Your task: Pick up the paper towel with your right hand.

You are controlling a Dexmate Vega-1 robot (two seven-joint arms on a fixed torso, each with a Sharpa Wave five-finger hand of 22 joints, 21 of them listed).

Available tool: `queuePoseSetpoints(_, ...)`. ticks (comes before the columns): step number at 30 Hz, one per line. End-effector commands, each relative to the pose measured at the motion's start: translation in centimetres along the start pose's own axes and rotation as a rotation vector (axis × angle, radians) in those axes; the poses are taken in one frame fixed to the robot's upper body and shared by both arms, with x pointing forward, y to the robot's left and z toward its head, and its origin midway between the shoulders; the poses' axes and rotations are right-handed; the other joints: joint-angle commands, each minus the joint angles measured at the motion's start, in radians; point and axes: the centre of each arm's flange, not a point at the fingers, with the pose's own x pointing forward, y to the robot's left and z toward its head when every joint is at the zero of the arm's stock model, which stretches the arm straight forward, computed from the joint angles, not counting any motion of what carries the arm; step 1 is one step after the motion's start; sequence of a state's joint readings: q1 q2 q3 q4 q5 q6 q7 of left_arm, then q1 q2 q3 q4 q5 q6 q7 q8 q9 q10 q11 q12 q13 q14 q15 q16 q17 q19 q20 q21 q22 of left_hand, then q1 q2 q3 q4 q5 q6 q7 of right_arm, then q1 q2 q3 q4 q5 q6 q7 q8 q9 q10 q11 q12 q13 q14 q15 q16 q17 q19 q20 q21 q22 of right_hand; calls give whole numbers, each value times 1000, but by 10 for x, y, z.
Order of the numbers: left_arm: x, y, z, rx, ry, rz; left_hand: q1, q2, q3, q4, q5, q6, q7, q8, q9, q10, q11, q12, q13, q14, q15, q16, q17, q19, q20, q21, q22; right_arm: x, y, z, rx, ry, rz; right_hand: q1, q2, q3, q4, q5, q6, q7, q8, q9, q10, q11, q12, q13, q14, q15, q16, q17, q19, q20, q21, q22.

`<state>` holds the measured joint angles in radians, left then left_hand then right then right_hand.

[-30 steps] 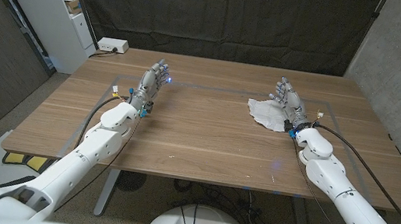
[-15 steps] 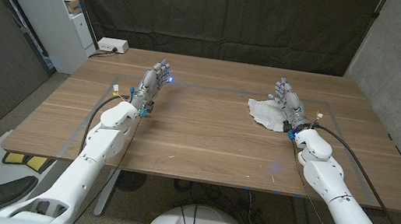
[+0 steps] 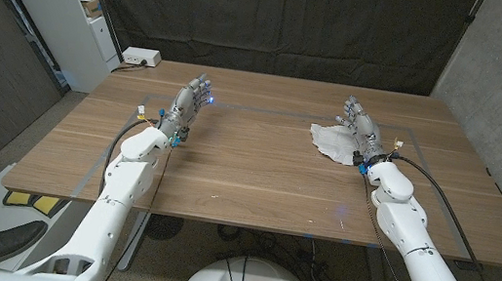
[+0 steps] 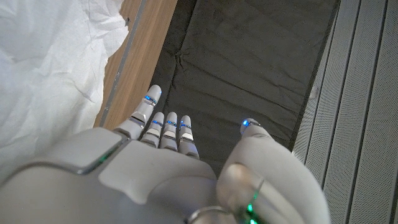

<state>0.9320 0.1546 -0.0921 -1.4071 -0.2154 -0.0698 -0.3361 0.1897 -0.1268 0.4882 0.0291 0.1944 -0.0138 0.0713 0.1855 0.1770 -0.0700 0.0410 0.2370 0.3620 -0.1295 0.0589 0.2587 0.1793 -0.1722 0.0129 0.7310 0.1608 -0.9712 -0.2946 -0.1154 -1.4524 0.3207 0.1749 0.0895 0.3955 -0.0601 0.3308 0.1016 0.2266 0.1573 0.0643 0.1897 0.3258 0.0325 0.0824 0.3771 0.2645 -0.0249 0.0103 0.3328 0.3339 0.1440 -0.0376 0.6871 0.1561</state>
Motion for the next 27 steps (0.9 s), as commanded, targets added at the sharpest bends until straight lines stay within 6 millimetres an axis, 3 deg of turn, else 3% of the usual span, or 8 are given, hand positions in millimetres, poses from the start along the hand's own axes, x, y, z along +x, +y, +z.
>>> queuePoseSetpoints(1,-2,5,1,6,8,-16,10,9,1,-5,1,7,5,9,3,5,0,-1,-2,2,1,-3,2,-106,10,-5,4,-3,5,7,-85,-29,-20,13,1,-1,-8,4,14,-1,9,-2,15,2,-3,-4,11,-2,-3,-3,5,-8,-4,5)
queuePoseSetpoints(17,2,10,7,12,5,-35,13,15,-1,-12,-2,29,13,13,3,27,5,-1,-21,3,5,-13,2,-109,23,-26,5,-9,13,19,-178,-58,-36,25,4,-3,-21,6,17,0,9,-16,23,3,-15,-18,14,3,-7,-13,5,-6,-21,6)
queuePoseSetpoints(27,0,19,9,16,9,-58,16,21,0,-15,-3,34,11,13,3,28,5,-4,-29,5,5,-17,2,-108,25,-35,6,-16,22,29,-321,-61,-48,37,4,-4,-32,7,18,-2,8,-25,22,2,-24,-27,12,2,-12,-21,3,-5,-32,6)
